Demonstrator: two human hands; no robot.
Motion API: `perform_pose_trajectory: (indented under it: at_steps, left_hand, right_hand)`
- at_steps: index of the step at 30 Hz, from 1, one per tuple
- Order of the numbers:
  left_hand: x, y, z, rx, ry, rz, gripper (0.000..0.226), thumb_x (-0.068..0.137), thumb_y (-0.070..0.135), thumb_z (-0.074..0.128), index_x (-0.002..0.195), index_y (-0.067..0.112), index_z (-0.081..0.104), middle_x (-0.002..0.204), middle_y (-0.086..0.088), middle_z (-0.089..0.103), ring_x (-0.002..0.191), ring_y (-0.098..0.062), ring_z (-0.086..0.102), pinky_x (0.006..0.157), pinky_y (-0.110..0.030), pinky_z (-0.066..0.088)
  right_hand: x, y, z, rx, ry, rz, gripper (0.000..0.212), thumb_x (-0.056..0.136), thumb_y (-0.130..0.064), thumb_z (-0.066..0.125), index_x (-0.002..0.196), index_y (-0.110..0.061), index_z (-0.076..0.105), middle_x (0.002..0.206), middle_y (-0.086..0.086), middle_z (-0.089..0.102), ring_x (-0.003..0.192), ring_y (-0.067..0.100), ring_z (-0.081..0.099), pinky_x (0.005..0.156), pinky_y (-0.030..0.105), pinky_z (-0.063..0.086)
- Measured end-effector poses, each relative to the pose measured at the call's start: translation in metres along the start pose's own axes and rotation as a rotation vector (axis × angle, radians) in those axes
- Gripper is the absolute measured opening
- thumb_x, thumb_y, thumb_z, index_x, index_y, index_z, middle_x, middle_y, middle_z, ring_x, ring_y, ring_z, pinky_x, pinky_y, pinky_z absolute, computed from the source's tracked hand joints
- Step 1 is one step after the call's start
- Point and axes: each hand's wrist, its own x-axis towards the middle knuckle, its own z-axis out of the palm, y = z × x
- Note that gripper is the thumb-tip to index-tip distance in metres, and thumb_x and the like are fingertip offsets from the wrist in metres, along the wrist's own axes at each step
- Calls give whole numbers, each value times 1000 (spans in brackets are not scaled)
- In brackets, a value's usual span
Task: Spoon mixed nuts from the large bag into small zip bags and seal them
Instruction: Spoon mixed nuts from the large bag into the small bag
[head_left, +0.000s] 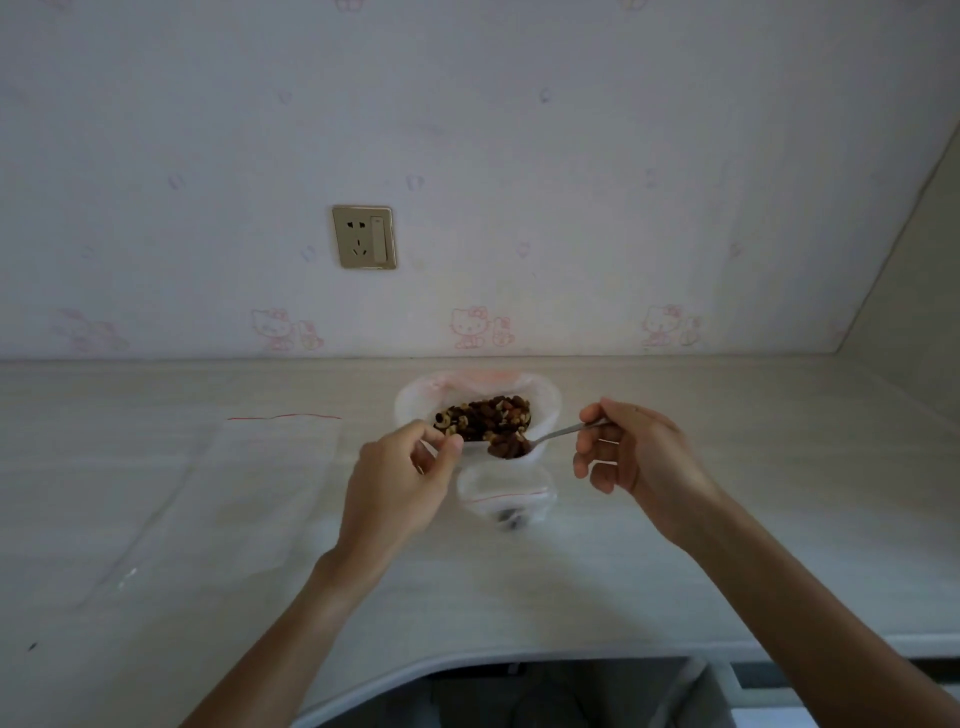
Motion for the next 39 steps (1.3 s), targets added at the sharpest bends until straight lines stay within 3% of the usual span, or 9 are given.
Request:
perform_pose_trajectory:
  at_steps: [3, 6, 11, 15, 19, 23, 27, 30, 39]
  left_hand:
    - [-9, 2, 7, 34, -212, -129, 33, 95, 63, 59, 85, 33, 72, 69, 15, 68, 65, -3, 65, 60, -25, 46]
    - [-10, 7, 12, 33, -308, -177, 24, 94, 58, 65, 83, 38, 74, 74, 15, 72, 70, -2, 68, 63, -24, 50]
    - [-15, 14, 8, 30, -226, -69, 17, 94, 34, 71, 79, 43, 70, 68, 20, 70, 68, 0, 66, 64, -27, 56]
    - [-24, 15, 1, -9, -141, 72, 9, 98, 30, 68, 90, 32, 72, 70, 20, 66, 62, -4, 63, 53, -17, 45]
    - [-29, 14, -4, 11, -105, 149, 9, 99, 24, 67, 91, 28, 71, 66, 17, 64, 56, -9, 60, 51, -16, 40]
    - [-28, 15, -5, 21, -94, 137, 17, 97, 17, 69, 85, 28, 70, 59, 11, 62, 55, -11, 61, 54, -13, 43]
    - [-20, 16, -4, 1, -95, 34, 16, 96, 17, 70, 82, 26, 72, 54, 11, 64, 54, -8, 63, 59, -10, 45]
    - [-13, 15, -3, -32, -109, -17, 13, 97, 20, 70, 85, 26, 73, 55, 6, 67, 54, -8, 64, 59, -9, 44]
    - [4, 8, 9, -78, -190, -154, 23, 97, 34, 69, 78, 23, 76, 49, 18, 58, 50, 1, 55, 51, -11, 39]
  right_hand:
    - [-11, 7, -1, -64, 9, 9, 33, 110, -23, 42, 95, -3, 64, 72, 19, 63, 57, 32, 62, 43, 31, 39]
    - [-20, 7, 1, -181, -20, -10, 36, 111, -25, 42, 95, -2, 64, 72, 18, 66, 59, 32, 63, 45, 31, 39]
    - [-33, -1, 4, -514, -186, -162, 37, 111, -24, 39, 96, -5, 67, 77, 12, 72, 66, 28, 67, 47, 30, 44]
    - [-41, -7, 1, -852, -282, -333, 32, 110, -29, 40, 95, -24, 67, 80, -1, 71, 73, 13, 68, 61, 19, 49]
    - [-43, -7, -1, -961, -311, -369, 31, 111, -28, 39, 94, -31, 65, 78, -9, 68, 77, 14, 68, 71, 26, 54]
    - [-38, -7, 2, -841, -275, -369, 32, 111, -25, 40, 93, -25, 67, 77, -5, 70, 66, 10, 63, 61, 15, 45]
    - [-34, -7, 7, -636, -214, -371, 35, 111, -25, 40, 90, -28, 69, 78, 7, 70, 67, 34, 61, 55, 37, 44]
    - [-29, -5, 11, -452, -155, -367, 36, 111, -20, 40, 90, -11, 67, 73, 11, 68, 63, 29, 63, 49, 34, 45]
    - [-7, 8, 16, 95, 82, 10, 32, 107, -18, 43, 80, -6, 56, 59, 11, 49, 49, 28, 53, 44, 31, 37]
